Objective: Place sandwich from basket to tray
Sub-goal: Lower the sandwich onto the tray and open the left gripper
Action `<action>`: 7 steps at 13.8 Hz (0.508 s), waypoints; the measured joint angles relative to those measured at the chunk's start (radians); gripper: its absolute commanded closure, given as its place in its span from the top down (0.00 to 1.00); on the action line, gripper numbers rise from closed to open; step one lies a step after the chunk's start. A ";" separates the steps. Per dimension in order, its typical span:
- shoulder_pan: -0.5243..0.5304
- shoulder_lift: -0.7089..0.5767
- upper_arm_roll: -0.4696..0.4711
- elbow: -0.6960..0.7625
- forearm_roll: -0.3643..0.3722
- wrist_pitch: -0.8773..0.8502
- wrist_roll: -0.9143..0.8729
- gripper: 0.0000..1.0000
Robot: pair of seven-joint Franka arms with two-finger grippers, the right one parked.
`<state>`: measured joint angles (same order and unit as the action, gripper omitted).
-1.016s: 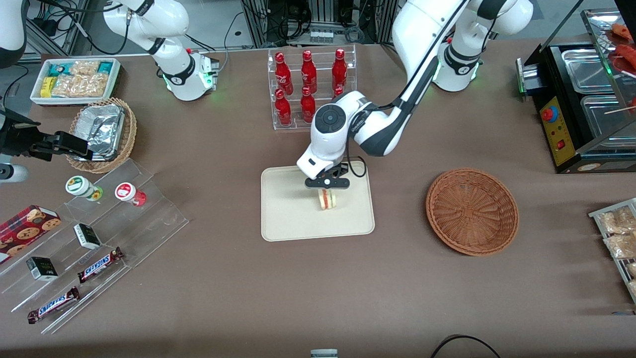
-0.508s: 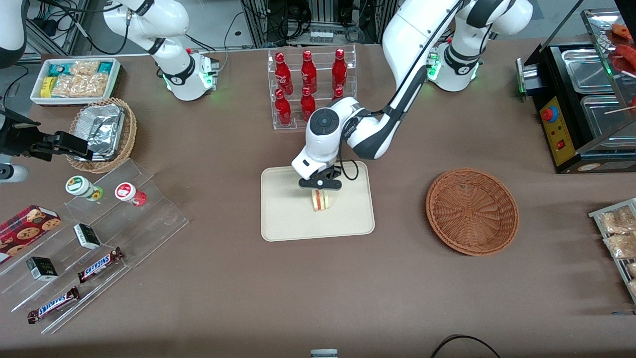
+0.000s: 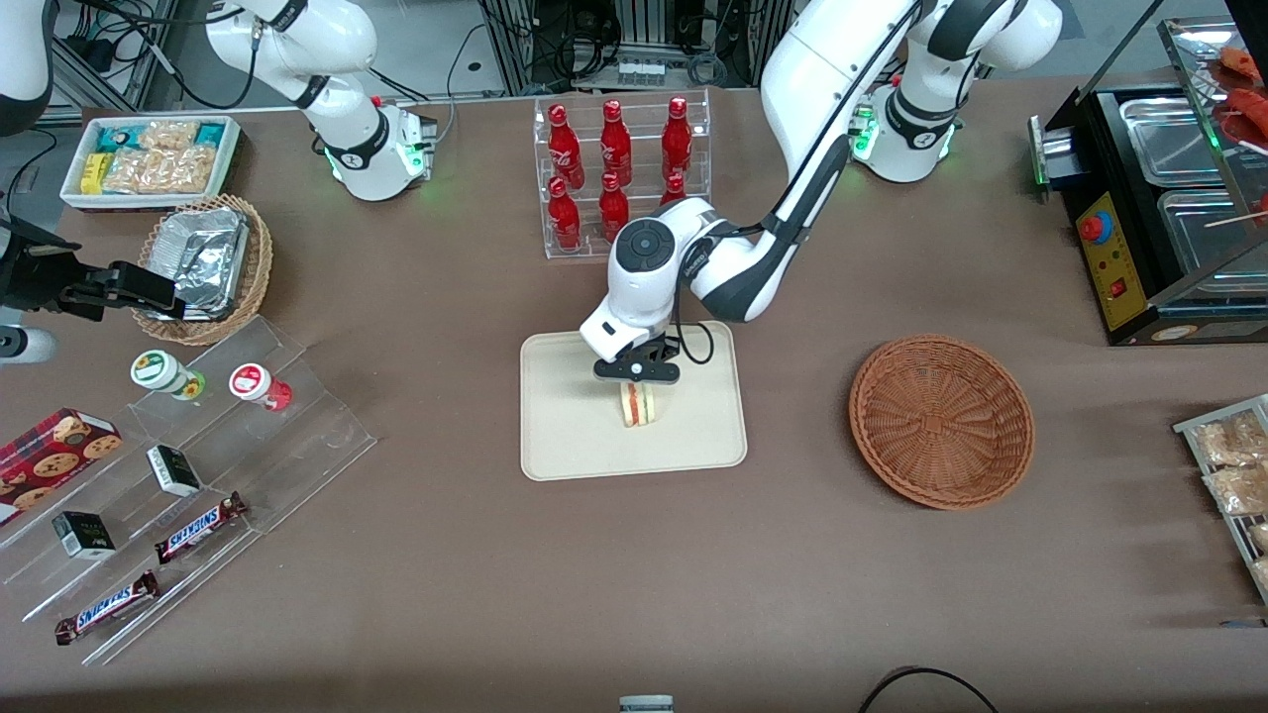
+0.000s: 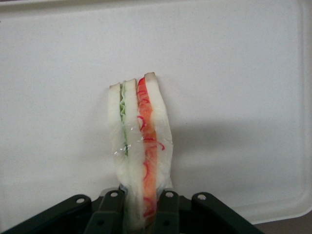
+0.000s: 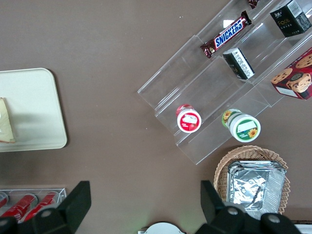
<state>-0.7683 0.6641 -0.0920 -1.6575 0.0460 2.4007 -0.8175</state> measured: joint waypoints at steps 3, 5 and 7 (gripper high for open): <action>0.000 0.001 0.002 0.003 0.000 0.000 0.000 0.99; 0.001 0.000 0.004 0.014 0.000 -0.001 0.000 0.99; 0.002 -0.010 0.008 0.027 0.000 -0.021 -0.001 0.99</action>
<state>-0.7662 0.6540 -0.0839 -1.6303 0.0460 2.3795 -0.8182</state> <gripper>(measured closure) 0.167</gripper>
